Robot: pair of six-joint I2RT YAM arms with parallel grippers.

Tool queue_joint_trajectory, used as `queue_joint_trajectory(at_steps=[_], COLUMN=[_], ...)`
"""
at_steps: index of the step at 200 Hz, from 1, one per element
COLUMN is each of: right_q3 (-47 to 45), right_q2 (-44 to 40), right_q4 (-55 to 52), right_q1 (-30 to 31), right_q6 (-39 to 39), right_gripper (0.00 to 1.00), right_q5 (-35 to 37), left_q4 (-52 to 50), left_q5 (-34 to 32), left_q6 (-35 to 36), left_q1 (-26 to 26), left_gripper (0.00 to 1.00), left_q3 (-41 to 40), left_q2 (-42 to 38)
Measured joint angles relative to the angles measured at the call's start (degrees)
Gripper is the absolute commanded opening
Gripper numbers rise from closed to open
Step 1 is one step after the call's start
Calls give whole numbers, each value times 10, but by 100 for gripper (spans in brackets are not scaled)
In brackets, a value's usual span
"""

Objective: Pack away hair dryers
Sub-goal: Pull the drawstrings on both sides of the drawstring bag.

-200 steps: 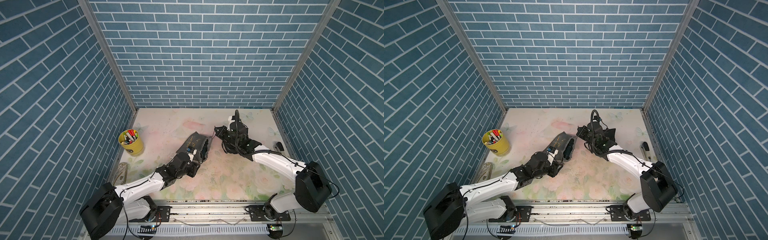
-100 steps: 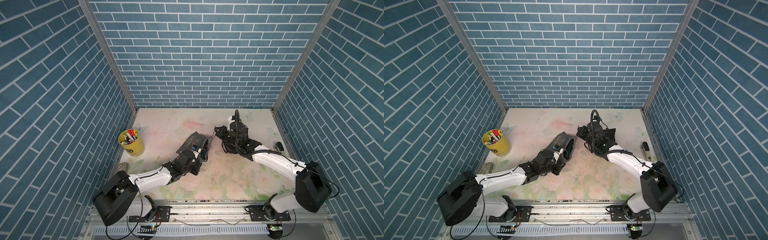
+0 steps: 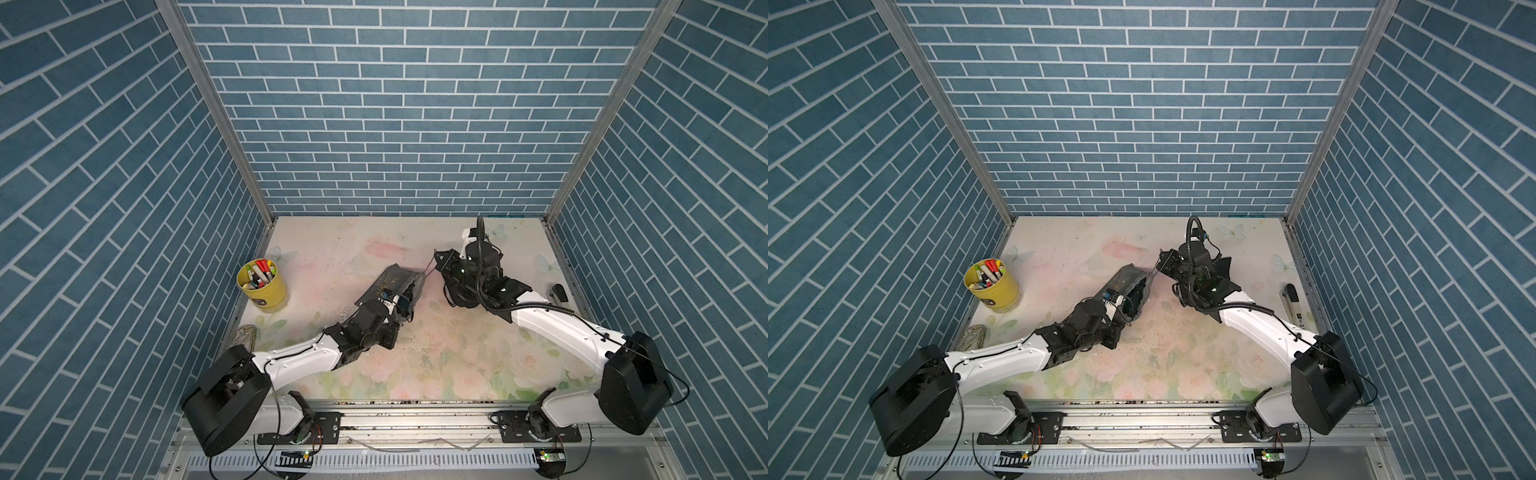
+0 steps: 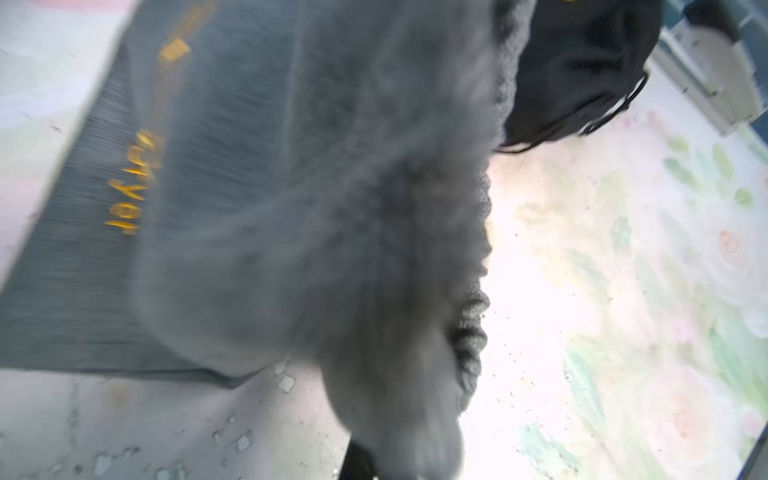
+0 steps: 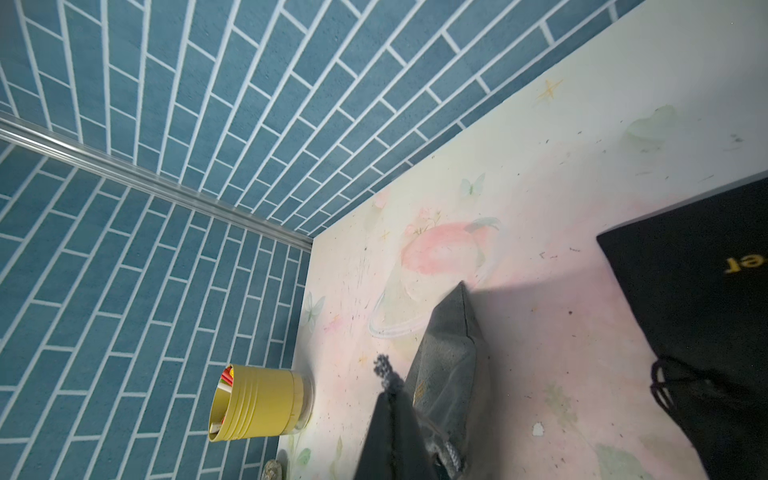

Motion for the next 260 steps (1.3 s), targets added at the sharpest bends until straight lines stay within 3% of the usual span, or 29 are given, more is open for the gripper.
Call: queue_joint_trajectory(at_steps=[54,114,170,260], right_q3=[-16,-67,-104,-159], right_q2=[-37,-64,-95,-99], right_q4=[-25,-49,-61,-64], right_q1=[-44,-87,-117,-167], right_q6=[-13,-14,-13,-7], right_gripper=[0,0,0,0], right_q5=[1,1,4,-8], left_q4=[-50,-124,-132,-147], left_q5=[-24,-34,17,110], left_q6=[-2,-12,-18,-26], left_q1=[22,99,202,334], left_gripper=[0,0,0,0], left_q3=[-4,-4,-5,-5], left_q2=[-64,-118,-193,-207])
